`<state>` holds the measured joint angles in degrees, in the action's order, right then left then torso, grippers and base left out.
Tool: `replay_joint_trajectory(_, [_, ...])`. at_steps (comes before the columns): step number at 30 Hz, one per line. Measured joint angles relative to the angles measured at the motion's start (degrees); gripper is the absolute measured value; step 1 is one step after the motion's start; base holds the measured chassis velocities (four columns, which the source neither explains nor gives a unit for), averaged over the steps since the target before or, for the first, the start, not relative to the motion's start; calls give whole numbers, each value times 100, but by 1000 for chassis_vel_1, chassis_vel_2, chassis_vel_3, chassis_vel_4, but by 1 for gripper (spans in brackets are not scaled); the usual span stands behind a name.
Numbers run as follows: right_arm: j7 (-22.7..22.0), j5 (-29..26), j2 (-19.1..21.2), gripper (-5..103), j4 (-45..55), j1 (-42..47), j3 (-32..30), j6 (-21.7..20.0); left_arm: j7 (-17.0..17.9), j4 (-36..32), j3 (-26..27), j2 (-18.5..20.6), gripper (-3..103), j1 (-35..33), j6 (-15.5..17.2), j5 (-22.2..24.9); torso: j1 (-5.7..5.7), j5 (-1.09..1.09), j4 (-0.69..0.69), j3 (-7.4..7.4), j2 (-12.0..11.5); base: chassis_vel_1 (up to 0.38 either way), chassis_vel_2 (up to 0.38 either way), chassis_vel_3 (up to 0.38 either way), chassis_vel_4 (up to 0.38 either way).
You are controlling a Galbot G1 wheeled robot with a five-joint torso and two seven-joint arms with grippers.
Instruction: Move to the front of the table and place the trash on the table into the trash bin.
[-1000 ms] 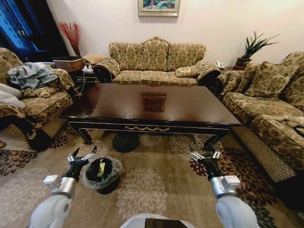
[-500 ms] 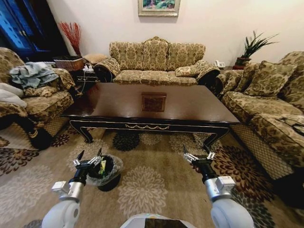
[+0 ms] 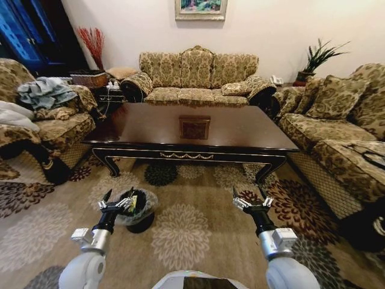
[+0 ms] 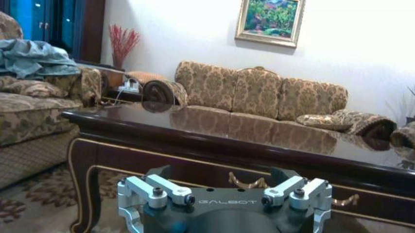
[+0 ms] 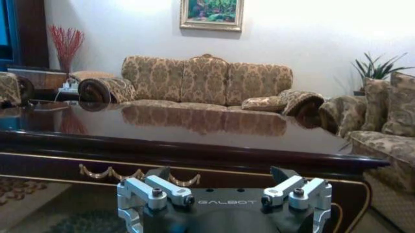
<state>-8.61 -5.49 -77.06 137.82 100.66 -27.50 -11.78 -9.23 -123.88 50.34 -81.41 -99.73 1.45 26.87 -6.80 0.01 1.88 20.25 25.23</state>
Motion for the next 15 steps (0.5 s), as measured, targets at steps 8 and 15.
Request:
replay_joint_trajectory(8, [-66, -69, -74, 100, -129, -48, 79, 267, 25, 57, 29, 99, 100, -16, -148, 92, 3, -1, 1, -2, 1, 176, -141, -146, 148])
replay_joint_trajectory(15, [-44, -486, -254, 100, -284, 14, -176, 347, -4, 7, -5, 257, 100, 51, -135, 327, -3, -2, 0, 2, 0, 8, -9, -10, 11])
